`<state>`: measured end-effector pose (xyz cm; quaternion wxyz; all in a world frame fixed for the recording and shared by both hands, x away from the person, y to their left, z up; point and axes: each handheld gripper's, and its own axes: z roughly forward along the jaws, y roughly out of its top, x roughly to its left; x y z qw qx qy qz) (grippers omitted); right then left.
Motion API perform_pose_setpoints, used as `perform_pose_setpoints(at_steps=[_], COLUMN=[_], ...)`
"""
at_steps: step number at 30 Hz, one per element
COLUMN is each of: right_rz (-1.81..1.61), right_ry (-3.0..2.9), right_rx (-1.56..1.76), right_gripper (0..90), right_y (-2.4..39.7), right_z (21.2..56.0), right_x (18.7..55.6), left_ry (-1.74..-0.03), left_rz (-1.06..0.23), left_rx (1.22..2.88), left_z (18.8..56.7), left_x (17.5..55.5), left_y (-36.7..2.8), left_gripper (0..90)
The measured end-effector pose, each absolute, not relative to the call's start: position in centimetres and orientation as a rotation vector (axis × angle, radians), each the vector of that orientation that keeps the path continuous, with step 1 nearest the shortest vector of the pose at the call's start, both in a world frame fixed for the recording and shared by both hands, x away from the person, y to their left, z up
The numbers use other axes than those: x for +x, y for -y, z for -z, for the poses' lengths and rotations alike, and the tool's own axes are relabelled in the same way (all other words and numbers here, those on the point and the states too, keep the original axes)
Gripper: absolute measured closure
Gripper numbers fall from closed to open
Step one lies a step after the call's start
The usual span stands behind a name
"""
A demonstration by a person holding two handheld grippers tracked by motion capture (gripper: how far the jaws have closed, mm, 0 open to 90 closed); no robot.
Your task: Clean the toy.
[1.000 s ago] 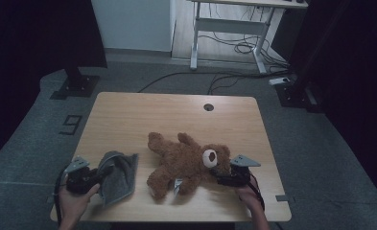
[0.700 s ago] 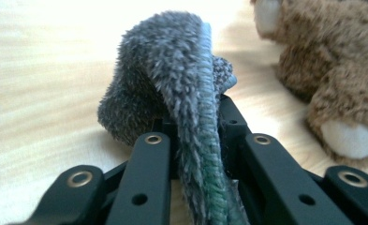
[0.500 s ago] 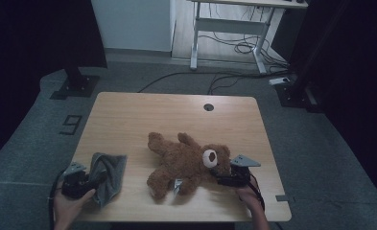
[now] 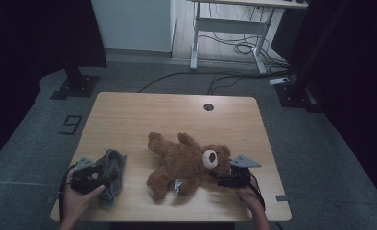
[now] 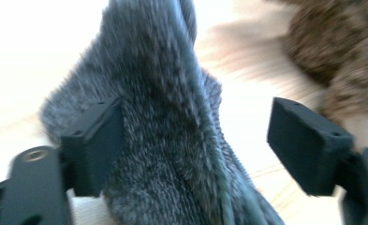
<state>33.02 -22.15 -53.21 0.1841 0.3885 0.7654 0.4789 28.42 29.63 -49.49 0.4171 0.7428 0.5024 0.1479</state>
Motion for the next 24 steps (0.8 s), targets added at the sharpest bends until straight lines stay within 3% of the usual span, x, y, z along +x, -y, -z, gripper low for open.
perform_pose_setpoints(at_steps=[10,24], right_rz=[-1.359,-1.435], right_ry=[-2.133,-2.012], right_rx=[1.058,1.014], right_gripper=[7.8,8.7], right_y=[22.1,23.9], right_z=[52.3,49.5], right_x=[32.2,29.7], left_ry=[-1.111,-1.014], left_rz=[-0.412,-0.381], left_rx=[1.816,1.821], left_z=[47.1,45.4], left_x=[27.0,27.4], left_y=[-29.2,-25.2], left_gripper=[16.0,15.2])
